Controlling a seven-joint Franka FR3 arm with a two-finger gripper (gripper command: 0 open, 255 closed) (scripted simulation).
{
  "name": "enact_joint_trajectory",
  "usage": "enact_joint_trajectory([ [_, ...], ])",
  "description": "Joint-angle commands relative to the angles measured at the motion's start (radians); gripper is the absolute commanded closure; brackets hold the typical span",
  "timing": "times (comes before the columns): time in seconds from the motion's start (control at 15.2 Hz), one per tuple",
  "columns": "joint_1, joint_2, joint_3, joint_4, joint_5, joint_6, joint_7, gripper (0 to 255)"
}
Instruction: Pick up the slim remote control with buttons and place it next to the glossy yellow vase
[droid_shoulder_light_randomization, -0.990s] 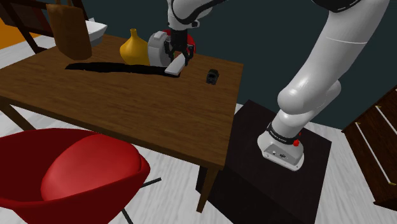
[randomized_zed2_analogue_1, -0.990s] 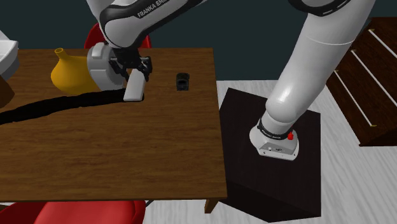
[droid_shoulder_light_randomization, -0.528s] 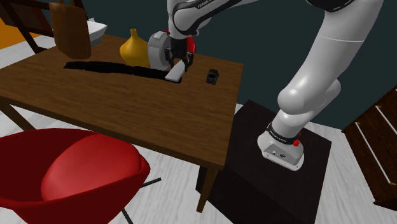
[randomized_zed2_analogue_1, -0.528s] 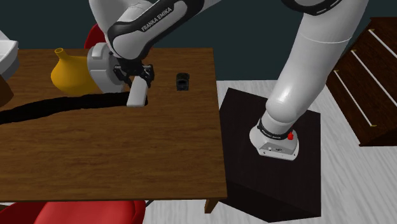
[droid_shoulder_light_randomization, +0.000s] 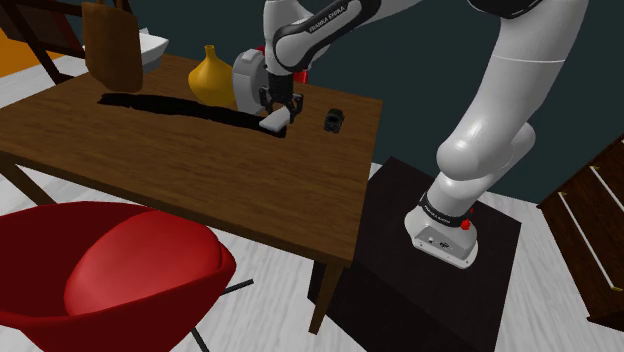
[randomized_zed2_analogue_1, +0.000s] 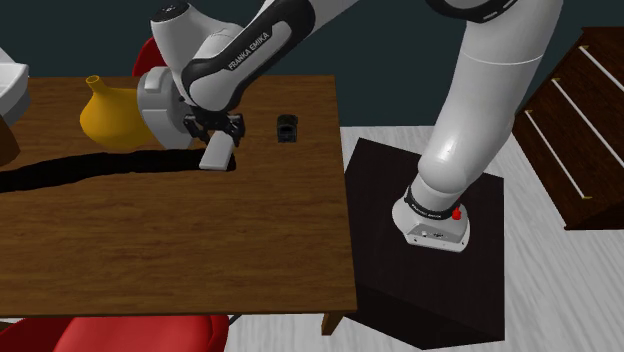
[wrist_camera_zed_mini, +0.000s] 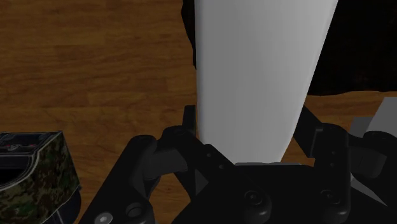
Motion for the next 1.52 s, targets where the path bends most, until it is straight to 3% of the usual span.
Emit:
enact_joint_trajectory([
  [0.0,0.001,0.005,0.000,-0.009,-0.002,0.006,0.000,255],
  [0.4,0.001,0.005,0.000,-0.009,-0.002,0.006,0.000,255],
  [0.46,0.001,0.007,-0.001,-0.011,-0.003,0.009,0.000,0],
  [0.79,0.001,0.005,0.000,-0.009,-0.002,0.006,0.000,0],
  [1.06,-0.013,-0.066,0.013,0.046,0.051,-0.108,-0.036,0],
  [1.45,-0.012,-0.066,0.013,0.046,0.051,-0.108,-0.036,0],
])
